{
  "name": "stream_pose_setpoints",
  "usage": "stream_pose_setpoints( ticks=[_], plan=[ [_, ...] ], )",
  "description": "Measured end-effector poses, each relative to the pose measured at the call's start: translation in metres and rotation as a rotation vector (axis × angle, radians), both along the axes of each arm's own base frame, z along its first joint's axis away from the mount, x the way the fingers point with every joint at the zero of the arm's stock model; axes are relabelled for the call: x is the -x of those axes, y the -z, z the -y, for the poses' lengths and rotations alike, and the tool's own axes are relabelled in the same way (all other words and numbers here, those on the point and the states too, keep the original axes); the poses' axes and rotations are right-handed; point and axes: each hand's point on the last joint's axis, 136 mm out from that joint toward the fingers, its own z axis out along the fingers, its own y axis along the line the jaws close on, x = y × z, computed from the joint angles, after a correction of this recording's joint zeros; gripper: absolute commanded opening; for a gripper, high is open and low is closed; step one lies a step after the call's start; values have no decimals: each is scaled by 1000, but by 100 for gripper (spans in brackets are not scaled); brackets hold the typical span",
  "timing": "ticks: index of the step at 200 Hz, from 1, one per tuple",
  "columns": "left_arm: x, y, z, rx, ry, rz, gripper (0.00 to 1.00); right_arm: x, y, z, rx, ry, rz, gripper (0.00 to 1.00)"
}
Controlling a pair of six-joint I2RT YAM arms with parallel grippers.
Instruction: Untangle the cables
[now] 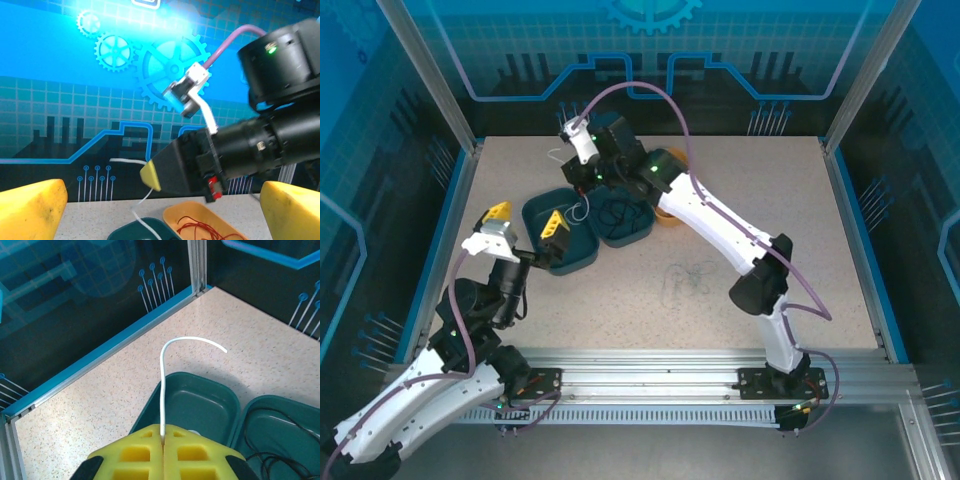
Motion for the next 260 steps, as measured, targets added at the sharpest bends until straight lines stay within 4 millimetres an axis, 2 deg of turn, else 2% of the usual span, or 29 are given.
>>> stream_pose_setpoints(
  ticks=[46, 85, 123, 155, 182, 215, 260],
  plan=[
    [-2, 4, -1, -5, -14, -7, 99, -6, 54, -24, 20, -35, -112, 11],
    [-3, 4, -1, -1, -21, -6, 99, -7, 90, -39, 29, -62, -200, 18],
    [-8, 8, 3, -12, -24, -20, 99, -10, 118, -45, 50, -69, -260, 25],
    [-11, 10, 5, -19, -24, -27, 99, -15, 123, -38, 60, -54, -283, 29],
    [-14, 13, 8, -30, -24, -39, 99, -18, 128, -22, 76, -23, -298, 33],
    [-21, 21, 13, -54, -28, -66, 99, -15, 126, 14, 113, 49, -309, 38],
    [-42, 37, 25, -107, -33, -158, 99, 15, 115, 78, 137, 169, -301, 42]
  ],
)
